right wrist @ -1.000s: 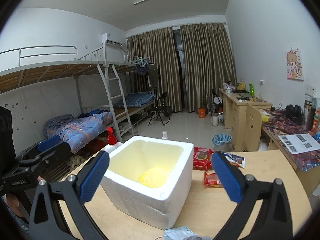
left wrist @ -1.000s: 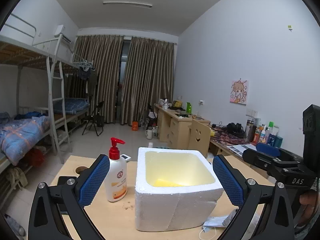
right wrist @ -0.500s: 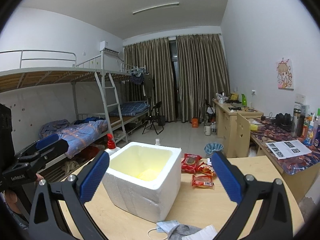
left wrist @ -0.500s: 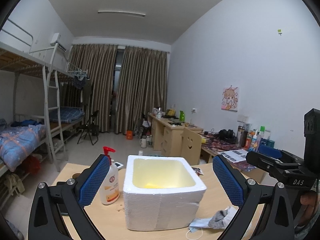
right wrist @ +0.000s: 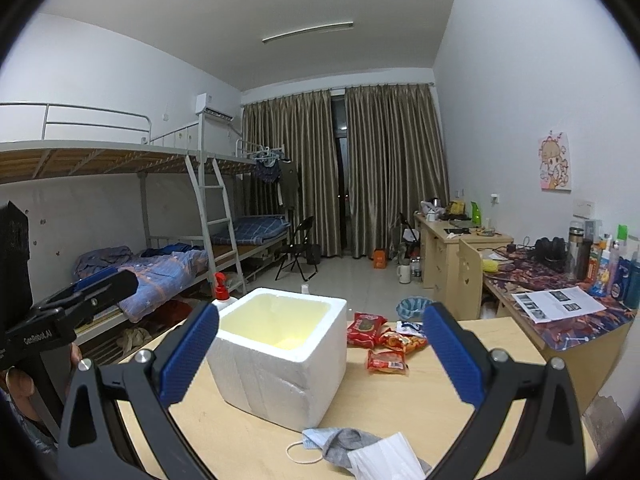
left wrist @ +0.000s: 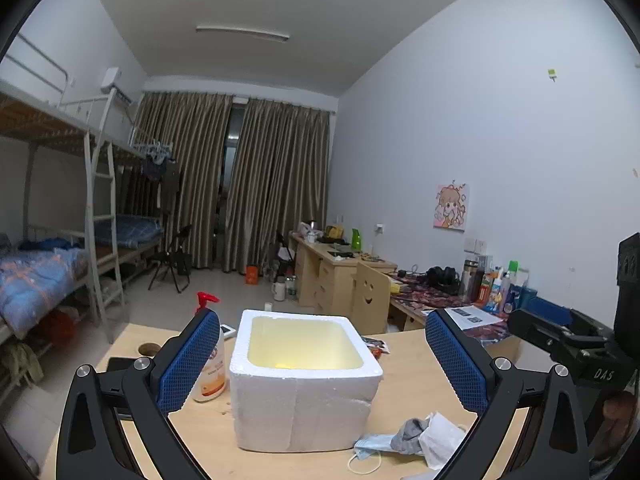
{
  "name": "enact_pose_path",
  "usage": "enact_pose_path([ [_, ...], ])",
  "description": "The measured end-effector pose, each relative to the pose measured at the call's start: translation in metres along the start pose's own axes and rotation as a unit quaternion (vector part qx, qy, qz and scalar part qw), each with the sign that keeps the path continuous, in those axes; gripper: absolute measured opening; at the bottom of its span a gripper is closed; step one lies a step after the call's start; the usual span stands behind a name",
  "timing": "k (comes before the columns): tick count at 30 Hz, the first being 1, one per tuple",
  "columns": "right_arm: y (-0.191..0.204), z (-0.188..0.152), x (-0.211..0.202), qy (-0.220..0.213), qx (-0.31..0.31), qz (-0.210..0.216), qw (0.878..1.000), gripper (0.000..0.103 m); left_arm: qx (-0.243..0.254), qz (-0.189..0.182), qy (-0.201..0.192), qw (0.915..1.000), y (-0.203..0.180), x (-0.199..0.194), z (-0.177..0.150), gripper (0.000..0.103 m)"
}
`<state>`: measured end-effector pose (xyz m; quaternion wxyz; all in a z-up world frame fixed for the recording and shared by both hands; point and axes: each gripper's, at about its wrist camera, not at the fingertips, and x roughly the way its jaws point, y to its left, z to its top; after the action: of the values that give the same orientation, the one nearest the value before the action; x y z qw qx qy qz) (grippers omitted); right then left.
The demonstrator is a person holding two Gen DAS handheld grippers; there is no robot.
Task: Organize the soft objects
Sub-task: 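Withdraw both tools from the box back toward the desk items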
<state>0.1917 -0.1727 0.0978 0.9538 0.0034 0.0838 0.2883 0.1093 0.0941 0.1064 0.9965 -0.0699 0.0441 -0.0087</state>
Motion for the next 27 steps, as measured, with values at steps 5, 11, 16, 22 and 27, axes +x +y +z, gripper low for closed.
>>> enact_pose_path([
  [5, -0.008, -0.01, -0.017, -0.005, 0.008, -0.015, 1.0, 0.103, 0.005, -0.012, -0.001, 0.9999, -0.014, -0.008, -0.004, 0.103],
  [11, -0.018, -0.025, -0.038, -0.004, 0.013, -0.03, 0.999, 0.103, 0.007, -0.027, -0.005, 0.9996, -0.028, -0.018, -0.018, 0.103],
  [16, -0.02, -0.045, -0.045, 0.012, 0.004, -0.051, 0.999, 0.103, 0.009, -0.04, -0.009, 0.9991, -0.039, -0.021, -0.03, 0.103],
  [22, -0.03, -0.062, -0.049, 0.025, 0.011, -0.06, 0.998, 0.103, 0.011, -0.052, 0.006, 0.9986, -0.051, -0.014, -0.047, 0.103],
  [27, -0.034, -0.076, -0.048, 0.04, 0.01, -0.062, 0.997, 0.103, 0.011, -0.07, 0.033, 0.9969, -0.055, -0.001, -0.064, 0.103],
])
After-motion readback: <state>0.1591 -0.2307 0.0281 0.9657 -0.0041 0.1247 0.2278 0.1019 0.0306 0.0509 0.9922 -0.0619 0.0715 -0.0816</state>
